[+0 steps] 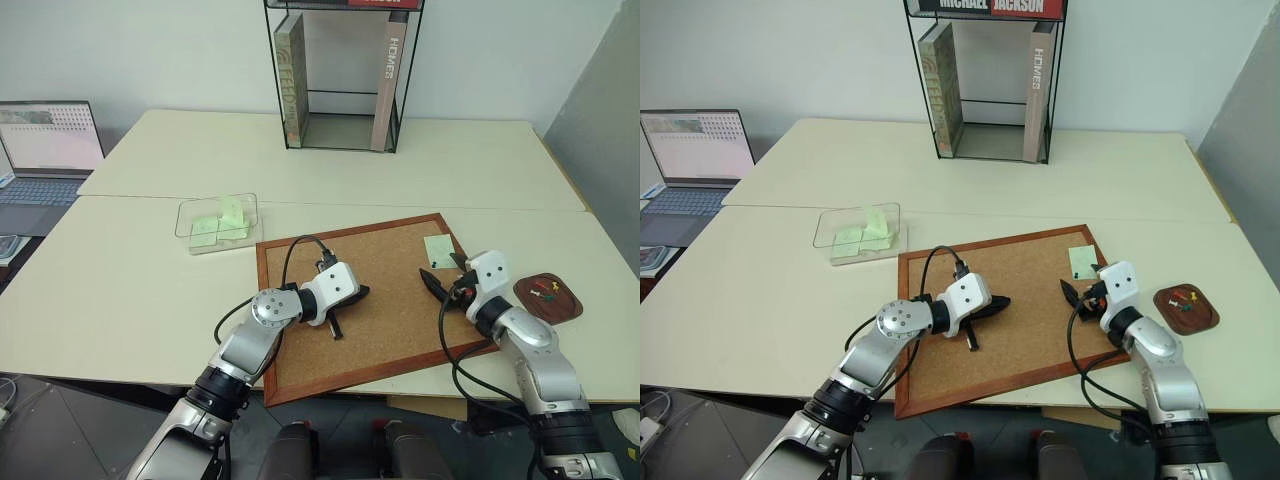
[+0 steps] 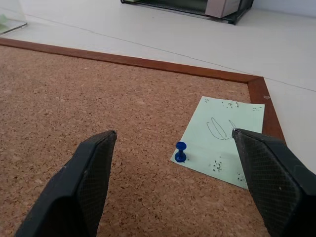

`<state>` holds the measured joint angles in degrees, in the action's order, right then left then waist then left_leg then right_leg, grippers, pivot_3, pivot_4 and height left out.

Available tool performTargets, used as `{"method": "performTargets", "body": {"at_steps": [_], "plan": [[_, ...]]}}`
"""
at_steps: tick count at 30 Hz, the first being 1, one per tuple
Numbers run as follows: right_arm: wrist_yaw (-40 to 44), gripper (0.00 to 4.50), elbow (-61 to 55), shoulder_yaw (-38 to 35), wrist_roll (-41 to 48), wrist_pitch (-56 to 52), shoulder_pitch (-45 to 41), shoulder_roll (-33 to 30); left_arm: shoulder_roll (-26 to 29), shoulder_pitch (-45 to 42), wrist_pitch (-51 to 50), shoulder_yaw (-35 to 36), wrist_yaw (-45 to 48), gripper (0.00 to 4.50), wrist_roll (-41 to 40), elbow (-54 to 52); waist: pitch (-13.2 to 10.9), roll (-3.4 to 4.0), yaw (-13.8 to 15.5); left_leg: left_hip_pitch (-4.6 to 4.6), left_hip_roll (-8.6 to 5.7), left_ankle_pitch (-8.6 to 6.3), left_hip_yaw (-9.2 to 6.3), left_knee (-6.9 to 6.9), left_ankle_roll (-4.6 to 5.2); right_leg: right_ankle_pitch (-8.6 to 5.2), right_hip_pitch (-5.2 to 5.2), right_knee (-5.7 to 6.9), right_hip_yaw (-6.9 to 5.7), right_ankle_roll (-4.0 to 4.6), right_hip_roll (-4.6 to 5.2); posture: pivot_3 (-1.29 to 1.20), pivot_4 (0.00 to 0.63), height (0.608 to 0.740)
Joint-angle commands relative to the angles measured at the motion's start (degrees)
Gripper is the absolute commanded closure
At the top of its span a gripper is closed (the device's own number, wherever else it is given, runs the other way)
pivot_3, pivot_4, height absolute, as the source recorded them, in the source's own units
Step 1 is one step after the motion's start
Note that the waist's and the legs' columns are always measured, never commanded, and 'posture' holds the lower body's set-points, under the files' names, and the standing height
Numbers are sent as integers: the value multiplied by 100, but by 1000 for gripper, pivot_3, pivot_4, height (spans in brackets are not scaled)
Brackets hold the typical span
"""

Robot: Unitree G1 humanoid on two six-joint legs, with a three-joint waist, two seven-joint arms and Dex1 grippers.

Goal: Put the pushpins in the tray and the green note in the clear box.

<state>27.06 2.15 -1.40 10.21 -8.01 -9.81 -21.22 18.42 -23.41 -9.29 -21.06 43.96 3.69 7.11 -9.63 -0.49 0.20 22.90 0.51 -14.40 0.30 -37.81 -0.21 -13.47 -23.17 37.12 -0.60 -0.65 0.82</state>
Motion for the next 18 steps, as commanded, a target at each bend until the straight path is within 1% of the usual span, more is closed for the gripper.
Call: {"method": "performTargets", "body": {"at_steps": [1, 2, 3, 4, 8, 9, 12, 13, 17, 18], "plan": [[-84, 882, 183, 20, -157, 246, -168, 59, 14, 137, -111, -257, 63, 4500, 193, 276, 0, 0, 1, 0, 0, 0, 0, 0, 0, 0, 0, 0, 0, 0, 0, 0, 150, 740], [-118, 890, 254, 30, -200, 272, -197, 72, 19, 142, -109, -258, 65, 4500, 195, 270, 0, 0, 1, 0, 0, 0, 0, 0, 0, 0, 1, 0, 0, 0, 0, 0, 150, 740], [-180, 1211, 319, 25, -236, 291, -226, 108, 24, 145, -109, -257, 65, 4500, 196, 264, 0, 0, 0, 0, 0, 0, 0, 0, 0, 0, 1, 0, 0, 0, 0, 0, 150, 740], [-229, 1391, 370, 24, -255, 289, -252, 146, 26, 147, -111, -256, 64, 4500, 196, 261, 1, -2, -4, -1, 0, 0, 1, 0, 0, 0, 1, 1, 1, 0, 0, 0, 150, 740], [-283, 2353, 427, 40, -274, 276, -284, 269, 31, 147, -111, -255, 63, 4500, 195, 255, 3, -5, -6, -2, 2, 0, 0, -1, 0, 0, 1, 1, 0, 0, 1, 0, 150, 740], [-289, 2665, 423, 40, -264, 261, -284, 291, 33, 146, -110, -255, 63, 4500, 196, 255, 4, -6, -6, -2, 3, 0, 0, 0, 0, 0, 1, 1, 0, 0, 1, 0, 150, 740], [-277, 3292, 405, 50, -269, 243, -269, 302, 35, 155, -112, -256, 62, 4500, 197, 246, 6, -8, -7, -2, 4, 0, 0, 0, 0, 0, 2, 2, 1, 0, 1, 0, 150, 740], [-290, 3438, 395, 47, -279, 232, -259, 299, 37, 160, -113, -259, 61, 4500, 199, 242, 7, -8, -7, -2, 4, 0, 0, 0, 0, 0, 2, 2, 1, 0, 1, 0, 150, 740], [-370, 4333, 314, 6, -283, 95, -251, 269, 51, 181, -115, -260, 62, 4500, 202, 223, 9, -8, -7, -3, 5, 0, 0, 0, 0, 0, 1, 2, 1, 0, 3, 0, 150, 740], [-379, 4463, 278, -4, -269, 44, -264, 259, 53, 180, -114, -259, 63, 4500, 203, 226, 10, -9, -7, -3, 5, 0, 0, 0, 0, 0, 1, 2, 1, 0, 4, 0, 150, 740]]}}
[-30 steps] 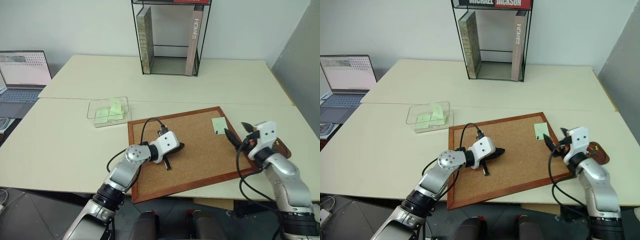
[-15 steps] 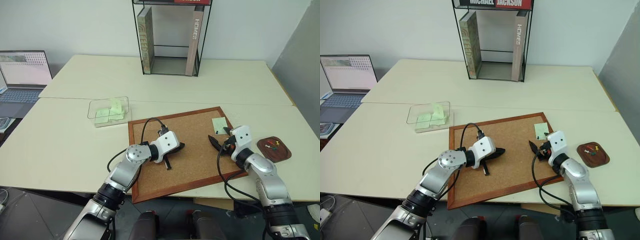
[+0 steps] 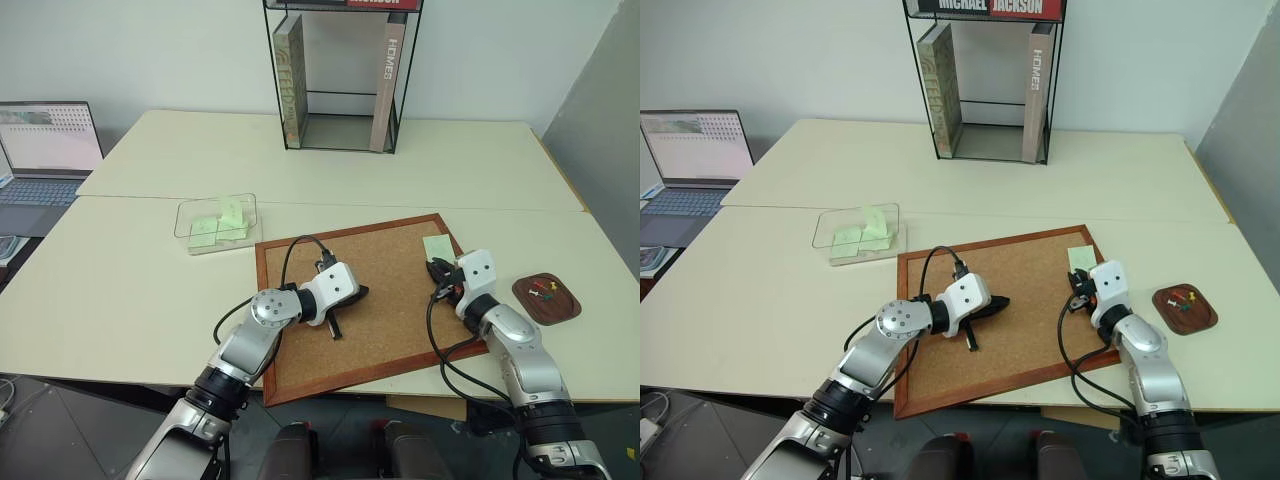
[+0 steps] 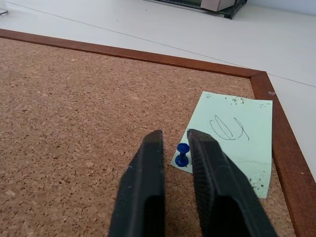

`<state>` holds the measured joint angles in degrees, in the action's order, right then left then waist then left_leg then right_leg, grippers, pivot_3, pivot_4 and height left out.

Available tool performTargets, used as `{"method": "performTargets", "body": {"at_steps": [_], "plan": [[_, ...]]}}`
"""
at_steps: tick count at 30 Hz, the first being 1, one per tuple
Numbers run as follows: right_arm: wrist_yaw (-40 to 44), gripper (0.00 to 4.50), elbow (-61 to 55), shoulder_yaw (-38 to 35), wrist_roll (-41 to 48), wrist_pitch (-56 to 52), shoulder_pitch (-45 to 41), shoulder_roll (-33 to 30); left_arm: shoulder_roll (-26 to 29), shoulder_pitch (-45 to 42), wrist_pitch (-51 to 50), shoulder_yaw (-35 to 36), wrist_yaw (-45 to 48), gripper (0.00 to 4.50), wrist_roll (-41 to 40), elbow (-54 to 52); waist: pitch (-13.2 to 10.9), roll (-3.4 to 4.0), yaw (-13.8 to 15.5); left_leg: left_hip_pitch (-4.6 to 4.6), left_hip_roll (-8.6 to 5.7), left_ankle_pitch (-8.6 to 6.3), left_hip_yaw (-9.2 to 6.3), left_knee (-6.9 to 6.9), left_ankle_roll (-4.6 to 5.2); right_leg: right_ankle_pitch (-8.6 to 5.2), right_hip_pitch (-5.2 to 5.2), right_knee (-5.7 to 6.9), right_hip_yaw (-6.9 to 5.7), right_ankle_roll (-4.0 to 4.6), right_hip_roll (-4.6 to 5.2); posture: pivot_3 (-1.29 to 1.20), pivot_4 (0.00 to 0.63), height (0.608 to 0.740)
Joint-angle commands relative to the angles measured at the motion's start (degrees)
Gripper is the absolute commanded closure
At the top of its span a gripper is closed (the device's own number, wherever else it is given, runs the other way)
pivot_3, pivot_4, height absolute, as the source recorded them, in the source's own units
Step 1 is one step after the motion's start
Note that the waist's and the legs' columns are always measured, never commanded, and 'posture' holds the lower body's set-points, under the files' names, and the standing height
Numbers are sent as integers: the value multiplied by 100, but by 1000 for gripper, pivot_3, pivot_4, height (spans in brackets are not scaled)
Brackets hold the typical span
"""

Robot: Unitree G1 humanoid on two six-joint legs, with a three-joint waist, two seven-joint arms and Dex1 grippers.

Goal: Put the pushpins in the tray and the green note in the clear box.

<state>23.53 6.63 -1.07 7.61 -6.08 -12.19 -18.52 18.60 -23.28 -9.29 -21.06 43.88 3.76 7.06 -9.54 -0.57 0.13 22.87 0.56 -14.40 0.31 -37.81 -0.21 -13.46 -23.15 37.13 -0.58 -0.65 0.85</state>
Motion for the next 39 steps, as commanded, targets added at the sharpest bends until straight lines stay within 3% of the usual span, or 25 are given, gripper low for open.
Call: {"method": "performTargets", "body": {"at_steps": [1, 21, 27, 34, 39], "plan": [[-30, 4463, -220, -44, 3, -208, -39, -21, 38, 166, -114, -257, 72, 4500, 195, 230, 2, -2, 0, 0, 0, 0, 0, 0, 0, 0, 0, 0, 0, 0, 0, 0, 150, 740], [225, 4463, -1603, -285, 466, -701, 16, -187, 0, 135, -56, -255, 55, 4500, 192, 314, 3, -3, -1, 3, -1, 0, -1, 1, 0, 1, -1, -1, -2, -1, 8, 0, 150, 740], [363, 4463, -1945, -372, 622, -999, -45, -389, -242, -12, 122, 130, 102, 4500, -325, -34, 1, -4, 30, 5, -3, 0, -2, 0, 0, 0, -2, -1, -3, -1, 12, 0, 150, 740], [555, 4500, -2558, -321, 914, -1761, -92, -749, -157, -337, -222, 566, 496, 3332, -1046, -981, -15, -18, 10, 22, -1, 0, -2, 4, 0, 0, -18, -4, -4, -1, 12, 0, 150, 740], [571, 4500, -2914, -302, 1132, -2406, -279, -906, 96, -661, -231, 711, 790, 2292, -1247, -1045, -16, -19, -23, 20, -1, -1, -2, 9, 0, 0, -20, -4, -3, 0, 7, 0, 150, 740]]}}
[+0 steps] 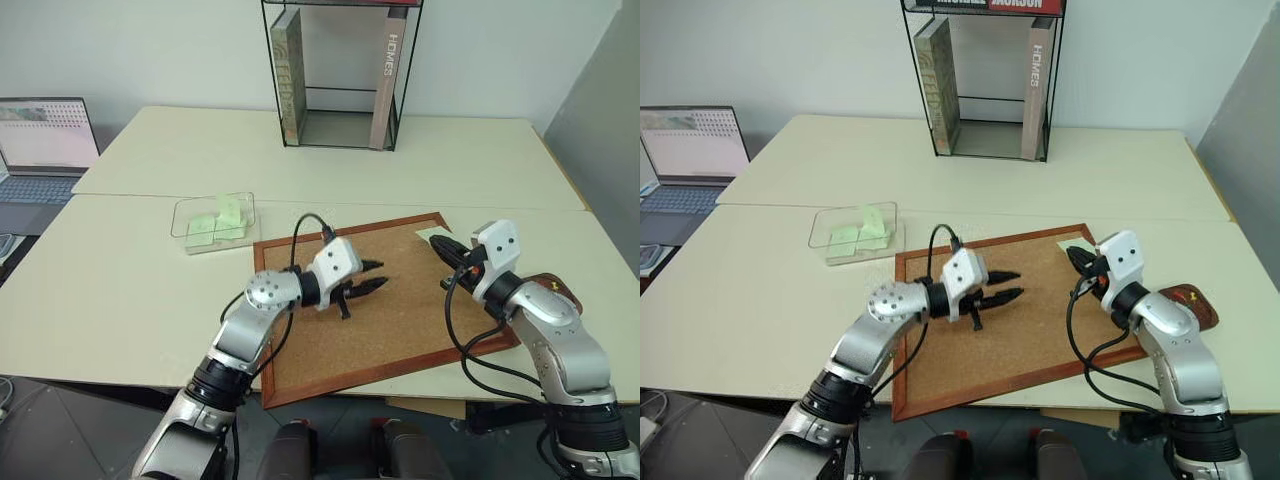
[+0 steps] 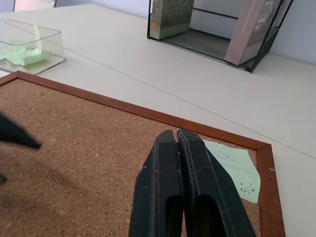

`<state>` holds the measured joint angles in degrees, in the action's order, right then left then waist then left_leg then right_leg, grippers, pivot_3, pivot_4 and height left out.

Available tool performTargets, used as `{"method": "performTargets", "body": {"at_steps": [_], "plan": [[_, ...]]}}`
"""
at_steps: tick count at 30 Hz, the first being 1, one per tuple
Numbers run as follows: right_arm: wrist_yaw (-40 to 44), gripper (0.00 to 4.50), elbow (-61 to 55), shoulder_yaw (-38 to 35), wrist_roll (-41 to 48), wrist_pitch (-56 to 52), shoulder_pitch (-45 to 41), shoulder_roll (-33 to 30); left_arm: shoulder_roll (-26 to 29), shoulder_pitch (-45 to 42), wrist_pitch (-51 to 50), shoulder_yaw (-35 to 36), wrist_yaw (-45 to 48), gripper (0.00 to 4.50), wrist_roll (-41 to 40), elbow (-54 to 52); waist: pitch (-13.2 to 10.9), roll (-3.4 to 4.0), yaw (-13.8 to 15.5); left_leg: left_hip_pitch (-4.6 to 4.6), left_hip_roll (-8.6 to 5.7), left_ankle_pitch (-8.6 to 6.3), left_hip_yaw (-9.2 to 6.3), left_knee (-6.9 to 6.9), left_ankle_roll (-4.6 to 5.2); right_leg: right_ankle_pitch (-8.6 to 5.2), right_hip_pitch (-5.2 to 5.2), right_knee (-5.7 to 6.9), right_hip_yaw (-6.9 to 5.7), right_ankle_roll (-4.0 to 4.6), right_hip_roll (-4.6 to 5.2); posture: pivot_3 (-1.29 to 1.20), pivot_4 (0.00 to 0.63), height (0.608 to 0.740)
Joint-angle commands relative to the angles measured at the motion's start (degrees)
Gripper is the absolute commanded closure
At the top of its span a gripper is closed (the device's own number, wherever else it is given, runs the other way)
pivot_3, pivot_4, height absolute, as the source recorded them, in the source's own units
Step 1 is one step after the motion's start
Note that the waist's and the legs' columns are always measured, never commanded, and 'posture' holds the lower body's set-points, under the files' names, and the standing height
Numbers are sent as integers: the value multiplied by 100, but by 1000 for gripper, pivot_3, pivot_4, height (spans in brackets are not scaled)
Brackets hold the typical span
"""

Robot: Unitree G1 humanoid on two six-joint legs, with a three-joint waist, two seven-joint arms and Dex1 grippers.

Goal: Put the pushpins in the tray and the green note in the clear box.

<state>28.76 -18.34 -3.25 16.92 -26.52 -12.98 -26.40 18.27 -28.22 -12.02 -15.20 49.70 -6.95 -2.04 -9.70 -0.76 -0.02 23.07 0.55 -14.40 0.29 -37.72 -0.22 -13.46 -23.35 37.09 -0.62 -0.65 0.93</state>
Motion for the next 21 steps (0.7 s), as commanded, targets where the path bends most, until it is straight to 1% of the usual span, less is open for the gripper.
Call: {"method": "performTargets", "body": {"at_steps": [1, 3, 5, 6, 9, 15, 21], "plan": [[68, 4500, -496, -71, 266, -518, -250, -162, 179, -236, 70, 118, 271, 2149, -171, -46, 0, 0, -14, -2, 0, 0, 2, 0, 0, 0, 1, 0, 2, 0, -1, 0, 150, 740], [91, 4500, -615, -50, 373, -801, -355, -222, 215, -368, 161, 118, 329, 1734, -149, 168, -2, -1, -17, -3, 0, 0, 3, 0, 0, 0, 1, 0, 2, 0, -6, 0, 150, 740], [73, 4500, -720, -41, 490, -1094, -478, -268, 122, -554, 380, 169, 194, 1416, -76, 496, -3, -2, -9, -3, 0, 0, 1, 0, 0, 0, 1, 1, 0, 0, -14, 0, 150, 740], [49, 4500, -765, -43, 544, -1255, -542, -280, 43, -673, 505, 205, 87, 1167, -35, 713, -4, -5, -7, -2, 0, 0, -1, -1, 0, 0, 2, 1, -1, 0, -22, 0, 150, 740], [-81, 4500, -912, -93, 782, -1806, -739, -230, -61, -1046, 1038, 143, 39, 636, 152, 1449, -14, -22, -3, -1, 0, 0, -2, -2, 0, 0, 2, 0, -1, -1, -22, 0, 150, 740], [-287, 4500, -1052, -158, 1074, -2424, -1010, -141, -168, -1607, 2011, -65, 105, 636, 576, 2710, -16, -25, 2, 11, -2, -1, 1, -1, 1, 1, -4, -8, 1, -1, -22, 0, 150, 740], [-449, 4500, -1130, -218, 1326, -2815, -1243, -61, -433, -2120, 2730, -195, 21, 636, 927, 3882, -16, -25, 4, 40, -2, -1, -2, -9, 2, 2, -32, -3, -2, -2, -22, 0, 150, 740]]}}
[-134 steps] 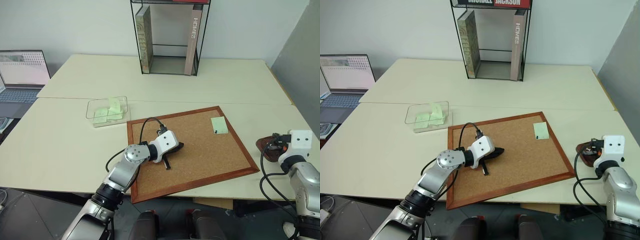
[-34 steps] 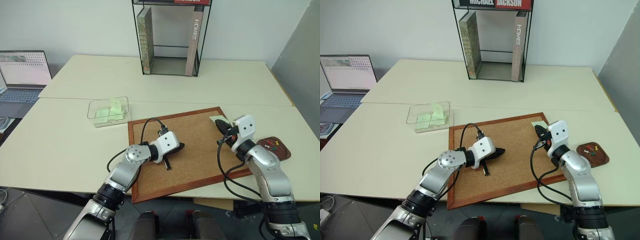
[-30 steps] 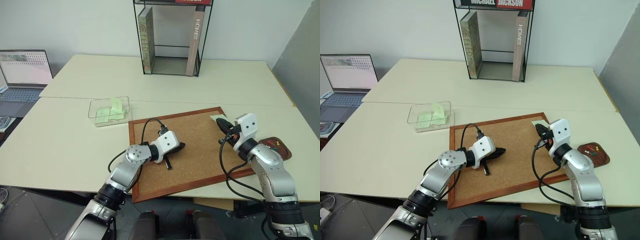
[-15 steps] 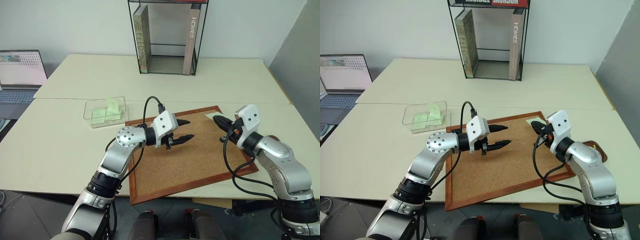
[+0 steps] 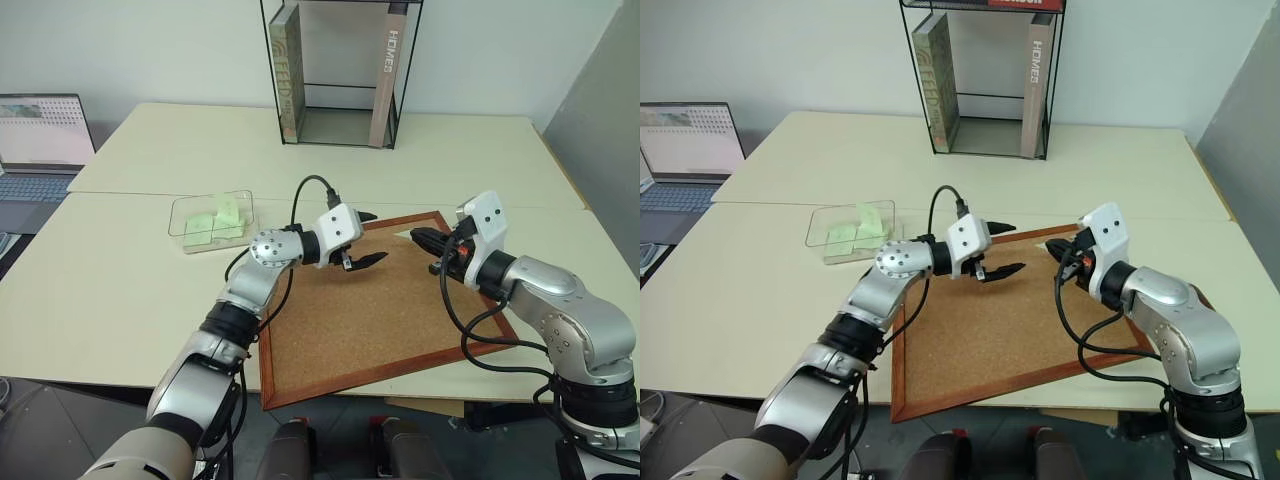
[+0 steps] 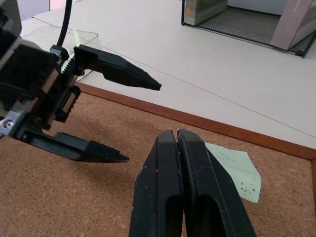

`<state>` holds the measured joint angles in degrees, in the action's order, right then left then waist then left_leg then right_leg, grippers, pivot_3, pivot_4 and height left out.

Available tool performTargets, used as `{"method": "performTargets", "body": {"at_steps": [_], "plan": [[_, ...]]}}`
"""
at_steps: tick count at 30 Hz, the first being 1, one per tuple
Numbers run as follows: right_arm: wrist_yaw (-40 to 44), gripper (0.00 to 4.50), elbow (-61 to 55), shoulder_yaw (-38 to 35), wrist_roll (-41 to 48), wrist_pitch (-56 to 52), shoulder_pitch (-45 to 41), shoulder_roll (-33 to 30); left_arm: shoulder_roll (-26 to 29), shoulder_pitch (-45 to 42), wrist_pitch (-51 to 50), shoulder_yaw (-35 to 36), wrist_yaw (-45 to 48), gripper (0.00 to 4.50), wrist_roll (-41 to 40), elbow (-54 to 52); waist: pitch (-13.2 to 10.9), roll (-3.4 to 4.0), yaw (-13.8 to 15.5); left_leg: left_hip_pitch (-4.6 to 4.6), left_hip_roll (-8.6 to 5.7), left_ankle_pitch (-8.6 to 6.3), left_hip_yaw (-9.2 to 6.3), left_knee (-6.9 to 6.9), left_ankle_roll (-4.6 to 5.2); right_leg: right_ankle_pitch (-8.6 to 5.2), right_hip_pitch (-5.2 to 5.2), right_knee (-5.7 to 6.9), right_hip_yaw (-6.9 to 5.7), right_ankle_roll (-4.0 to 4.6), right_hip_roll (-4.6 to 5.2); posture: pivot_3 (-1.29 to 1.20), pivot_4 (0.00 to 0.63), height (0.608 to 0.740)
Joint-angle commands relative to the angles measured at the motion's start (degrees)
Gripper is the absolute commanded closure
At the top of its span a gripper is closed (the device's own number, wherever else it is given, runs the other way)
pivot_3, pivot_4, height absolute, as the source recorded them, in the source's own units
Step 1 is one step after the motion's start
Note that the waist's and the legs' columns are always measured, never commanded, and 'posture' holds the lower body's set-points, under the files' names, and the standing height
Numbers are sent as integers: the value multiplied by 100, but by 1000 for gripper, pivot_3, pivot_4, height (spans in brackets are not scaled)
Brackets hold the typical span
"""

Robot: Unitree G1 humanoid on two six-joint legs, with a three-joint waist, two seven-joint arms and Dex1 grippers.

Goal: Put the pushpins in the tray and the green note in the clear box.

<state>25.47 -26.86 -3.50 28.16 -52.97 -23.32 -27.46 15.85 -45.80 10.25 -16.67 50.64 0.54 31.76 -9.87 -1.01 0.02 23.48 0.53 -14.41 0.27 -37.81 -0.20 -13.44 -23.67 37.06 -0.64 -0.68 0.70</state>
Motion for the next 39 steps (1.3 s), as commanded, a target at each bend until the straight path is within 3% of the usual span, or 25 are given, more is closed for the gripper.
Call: {"method": "performTargets", "body": {"at_steps": [1, 8, 11, 30, 39], "plan": [[-140, 4500, -284, -197, 232, -213, -242, 56, -257, -456, 578, -45, -118, 636, 216, 678, 0, 0, -1, 2, 0, 0, 0, 0, 0, 0, -1, 0, 0, 0, 0, 0, 150, 740], [-269, 4500, -356, -198, 408, -431, -362, 125, -647, -1016, 1049, 44, -396, 636, 393, 1696, 0, 0, -3, 45, -4, 0, 1, -8, 1, 5, -39, 4, 1, -7, 0, 0, 150, 740], [-308, 4500, -370, -198, 435, -468, -376, 152, -706, -1104, 1143, 86, -333, 1008, 364, 1869, 0, 0, -7, 46, -4, 0, 2, -7, 1, 5, -41, 3, 2, -7, 0, 0, 150, 740], [-450, 4500, -413, -168, 592, -505, -382, 169, -772, -1031, 1134, 312, 91, 4494, 185, 2072, 0, 0, -12, 43, -3, 0, 3, -12, 2, 6, -41, 13, 1, -6, -3, 0, 150, 740], [-494, 4500, -431, -284, 642, -526, -374, 175, -746, -885, 1060, 358, 208, 4494, 135, 1940, 1, 0, -13, 42, -2, 0, 3, -15, 2, 6, -41, 17, 2, -5, -4, 0, 150, 740]]}}
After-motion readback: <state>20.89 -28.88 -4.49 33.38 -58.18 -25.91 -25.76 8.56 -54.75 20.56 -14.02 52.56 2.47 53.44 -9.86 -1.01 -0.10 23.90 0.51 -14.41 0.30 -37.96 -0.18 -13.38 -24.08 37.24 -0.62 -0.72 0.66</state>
